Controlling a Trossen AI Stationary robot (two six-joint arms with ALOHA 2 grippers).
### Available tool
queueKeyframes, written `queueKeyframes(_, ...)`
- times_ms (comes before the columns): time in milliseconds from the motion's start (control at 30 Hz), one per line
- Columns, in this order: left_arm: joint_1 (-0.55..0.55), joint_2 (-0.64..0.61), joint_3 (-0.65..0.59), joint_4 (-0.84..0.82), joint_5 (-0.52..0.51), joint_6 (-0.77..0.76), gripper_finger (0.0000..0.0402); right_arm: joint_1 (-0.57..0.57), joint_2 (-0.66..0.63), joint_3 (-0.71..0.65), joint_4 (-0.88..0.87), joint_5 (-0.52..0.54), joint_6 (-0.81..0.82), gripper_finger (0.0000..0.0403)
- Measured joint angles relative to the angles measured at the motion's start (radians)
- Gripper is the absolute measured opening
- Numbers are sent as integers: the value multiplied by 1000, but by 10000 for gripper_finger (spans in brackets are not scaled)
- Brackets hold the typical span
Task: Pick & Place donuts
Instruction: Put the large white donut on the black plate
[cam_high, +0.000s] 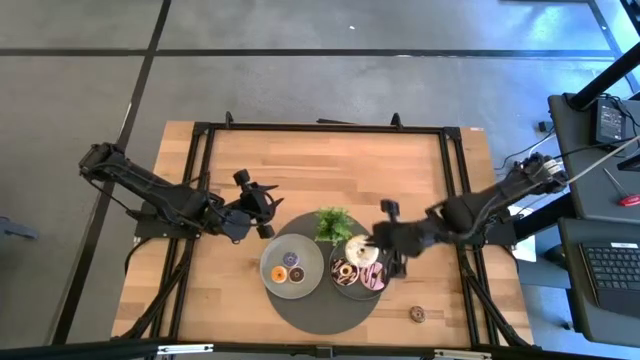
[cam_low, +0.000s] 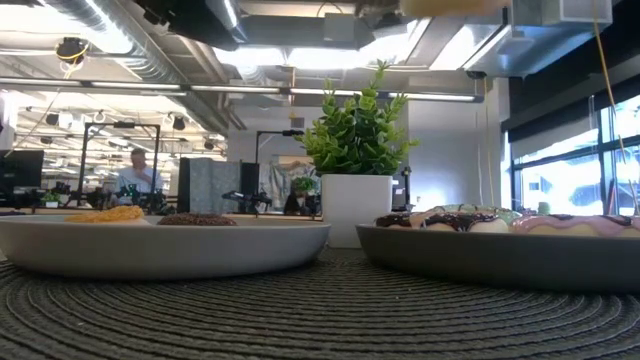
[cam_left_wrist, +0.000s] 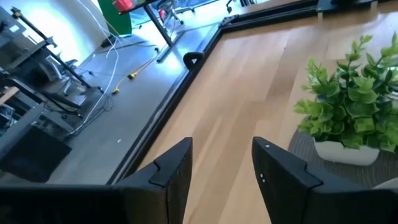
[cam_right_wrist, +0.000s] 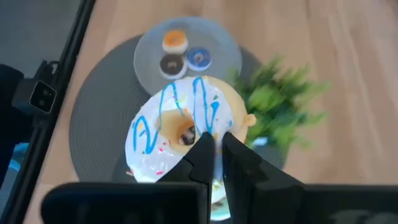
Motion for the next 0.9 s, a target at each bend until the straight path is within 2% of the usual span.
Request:
queueKeyframes(133,5,0,-20,30,0,0,160,62,-20,-181,159,30,69,28)
queueKeyframes(300,8,0,-30,29,0,-7,155,75,-20,-361,407,12,116,28)
queueKeyframes(533,8,0,-30,29,0,-19,157,74,-20,-518,547,47,171,28)
queueKeyframes(900,8,1,-30,29,0,-17,155,74,-20,-665,780,50,198,28)
